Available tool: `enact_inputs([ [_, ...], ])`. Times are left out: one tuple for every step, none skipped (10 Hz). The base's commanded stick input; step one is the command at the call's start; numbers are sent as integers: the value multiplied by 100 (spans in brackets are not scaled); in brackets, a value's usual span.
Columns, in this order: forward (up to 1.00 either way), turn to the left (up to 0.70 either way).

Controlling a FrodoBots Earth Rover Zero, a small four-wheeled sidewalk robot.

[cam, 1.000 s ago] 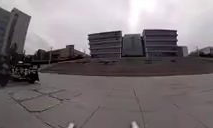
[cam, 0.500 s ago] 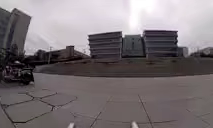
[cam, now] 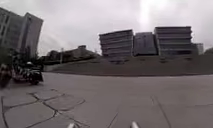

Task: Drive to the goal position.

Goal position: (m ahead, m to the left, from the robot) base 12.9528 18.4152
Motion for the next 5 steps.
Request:
enact_inputs([
  [70, 0],
  [70, 0],
  [70, 0],
  [70, 0],
  [70, 0],
])
